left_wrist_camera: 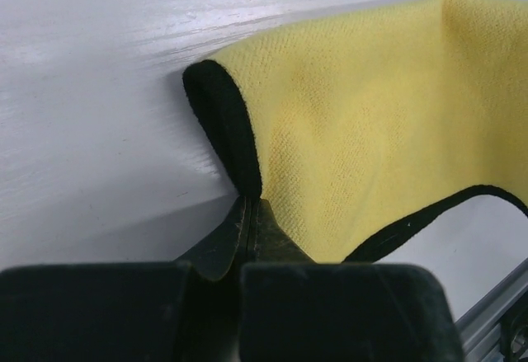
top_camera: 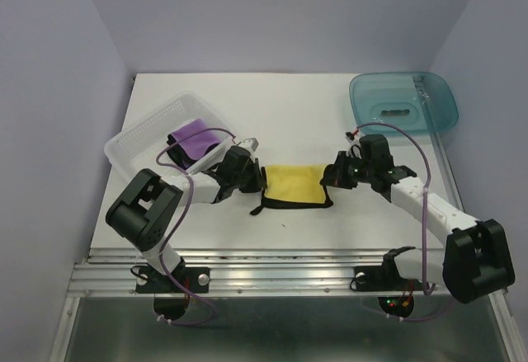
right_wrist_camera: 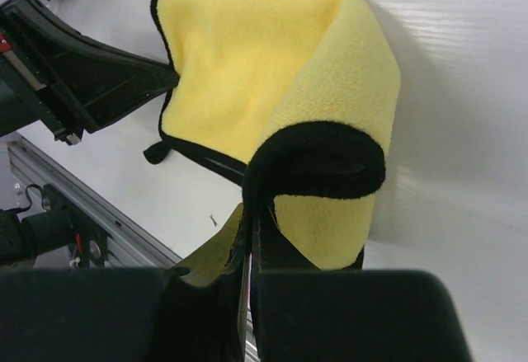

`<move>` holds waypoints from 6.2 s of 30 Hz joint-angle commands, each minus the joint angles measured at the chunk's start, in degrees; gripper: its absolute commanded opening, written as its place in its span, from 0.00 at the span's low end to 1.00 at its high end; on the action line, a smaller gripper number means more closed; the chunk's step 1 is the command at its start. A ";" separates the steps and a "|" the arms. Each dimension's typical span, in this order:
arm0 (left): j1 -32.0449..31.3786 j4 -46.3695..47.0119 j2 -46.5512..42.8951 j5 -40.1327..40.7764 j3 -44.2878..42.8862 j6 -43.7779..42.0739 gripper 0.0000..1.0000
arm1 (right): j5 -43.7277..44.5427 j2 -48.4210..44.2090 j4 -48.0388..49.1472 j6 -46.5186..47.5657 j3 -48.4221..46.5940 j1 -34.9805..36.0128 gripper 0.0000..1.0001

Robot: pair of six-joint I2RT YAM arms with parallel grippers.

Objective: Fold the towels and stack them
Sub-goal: Fold the towel, then neatly place the folded towel into the bin

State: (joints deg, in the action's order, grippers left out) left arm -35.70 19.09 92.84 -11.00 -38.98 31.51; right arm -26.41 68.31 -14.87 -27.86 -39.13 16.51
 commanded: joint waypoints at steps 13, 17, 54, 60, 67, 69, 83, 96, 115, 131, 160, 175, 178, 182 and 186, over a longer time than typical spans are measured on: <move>-0.68 3.14 0.68 -0.77 -0.39 0.57 0.00 | 2.25 14.47 12.23 -8.26 -10.87 14.60 0.01; -0.68 3.41 0.94 -1.12 -0.22 0.57 0.00 | 1.98 17.73 14.35 -10.19 -12.19 16.18 0.01; -0.77 0.77 -0.64 0.20 -0.04 2.16 0.16 | 1.19 34.53 19.01 -15.21 -22.83 19.43 0.34; -0.77 -1.86 -1.87 2.30 -1.18 1.98 0.30 | 1.36 30.04 16.99 -13.37 -23.18 19.43 0.47; -0.68 -4.85 -5.73 5.03 -0.40 2.86 0.45 | 7.41 20.38 12.42 -10.73 -21.51 19.52 0.80; -0.68 -5.03 -6.87 5.12 -0.22 3.12 0.52 | 10.23 16.43 10.67 -10.12 -20.90 19.44 0.91; -0.95 -8.18 -8.21 6.96 -7.84 -1.71 0.94 | 46.45 12.81 -5.87 -7.21 -21.87 18.82 1.00; -2.62 -12.15 2.96 8.10 -17.27 -6.90 0.93 | 42.41 15.36 -3.15 -6.86 -19.23 15.66 1.00; -2.00 -13.65 8.06 9.97 -17.80 -4.88 0.36 | 38.02 16.41 -1.12 -7.30 -17.20 13.19 1.00; -2.00 -12.85 11.58 8.71 -18.23 -5.40 0.00 | 38.54 14.31 -1.12 -7.21 -15.45 12.58 1.00; -4.73 -15.66 -16.89 38.60 -18.14 -21.75 0.00 | 41.97 3.93 -0.51 -3.43 -8.41 12.49 1.00; 0.62 -19.00 -21.21 43.71 -23.51 -17.19 0.00 | 40.92 2.87 0.02 -3.52 -7.54 12.58 1.00; 3.62 -19.00 -20.77 42.56 -23.33 -15.87 0.00 | 40.83 3.14 0.02 -3.52 -7.71 12.49 1.00; 8.53 -19.00 -19.80 43.79 -22.02 -11.21 0.00 | 40.74 3.58 0.11 -3.52 -7.89 12.49 1.00; 12.14 -16.47 -19.19 41.86 -20.53 -9.54 0.00 | 40.48 4.37 0.28 -3.43 -8.15 12.49 1.00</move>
State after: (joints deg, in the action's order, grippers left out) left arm -26.30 -1.15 73.65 30.24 -60.12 18.98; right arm 14.31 72.51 -17.43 -32.05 -47.79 29.32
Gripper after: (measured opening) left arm 0.052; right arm 0.998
